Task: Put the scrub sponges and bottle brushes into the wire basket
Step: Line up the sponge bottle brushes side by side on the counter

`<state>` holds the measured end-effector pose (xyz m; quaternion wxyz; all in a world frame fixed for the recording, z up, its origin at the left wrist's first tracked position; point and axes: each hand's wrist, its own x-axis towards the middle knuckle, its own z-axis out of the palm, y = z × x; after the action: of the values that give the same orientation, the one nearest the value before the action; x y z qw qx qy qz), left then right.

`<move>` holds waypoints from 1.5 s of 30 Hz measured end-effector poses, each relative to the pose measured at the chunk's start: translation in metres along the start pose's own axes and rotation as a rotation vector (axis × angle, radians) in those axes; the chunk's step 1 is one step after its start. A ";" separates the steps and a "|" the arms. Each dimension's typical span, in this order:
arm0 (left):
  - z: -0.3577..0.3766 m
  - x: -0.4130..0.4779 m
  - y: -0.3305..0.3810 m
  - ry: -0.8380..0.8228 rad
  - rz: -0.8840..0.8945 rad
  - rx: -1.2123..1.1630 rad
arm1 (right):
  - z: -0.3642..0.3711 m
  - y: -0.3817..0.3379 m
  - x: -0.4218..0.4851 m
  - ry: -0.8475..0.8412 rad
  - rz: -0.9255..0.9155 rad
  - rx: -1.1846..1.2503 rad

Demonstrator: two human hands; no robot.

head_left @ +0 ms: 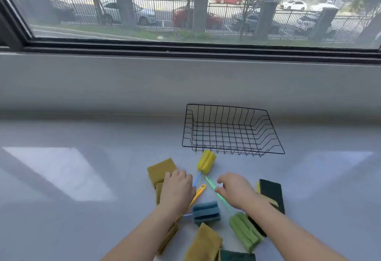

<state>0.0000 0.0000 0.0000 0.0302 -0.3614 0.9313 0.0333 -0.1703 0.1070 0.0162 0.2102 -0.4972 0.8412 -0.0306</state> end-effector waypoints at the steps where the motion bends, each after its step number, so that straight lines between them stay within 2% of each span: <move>1: 0.000 0.005 0.004 -0.008 -0.002 0.006 | 0.002 0.001 0.004 -0.018 0.012 0.008; 5: 0.005 0.023 0.018 -0.075 -0.031 -0.009 | 0.008 0.004 0.018 -0.065 0.038 0.006; 9: 0.011 0.032 0.025 -0.175 -0.145 -0.087 | 0.015 0.011 0.027 -0.106 0.052 0.007; 13: 0.015 0.035 0.030 -0.208 -0.195 -0.137 | 0.020 0.014 0.030 -0.131 0.056 0.046; 19: 0.007 0.026 0.023 -0.070 -0.277 -0.464 | -0.007 0.017 0.016 -0.104 0.139 0.168; 27: -0.023 -0.006 0.014 0.066 -0.245 -0.682 | -0.053 0.009 -0.025 0.056 0.158 0.432; 36: -0.046 -0.079 -0.078 0.209 -0.478 -0.817 | -0.100 -0.085 -0.055 0.269 -0.093 0.753; 43: -0.038 -0.139 -0.141 0.269 -0.694 -0.868 | -0.081 -0.159 -0.056 0.286 -0.422 0.854; 45: -0.033 -0.159 -0.157 0.278 -0.760 -0.893 | -0.069 -0.180 -0.056 0.197 -0.485 0.917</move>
<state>0.2217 -0.0117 0.0391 -0.2366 -0.6478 0.6281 0.3605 -0.0245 0.0533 0.1437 0.3131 -0.5294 0.6178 -0.4899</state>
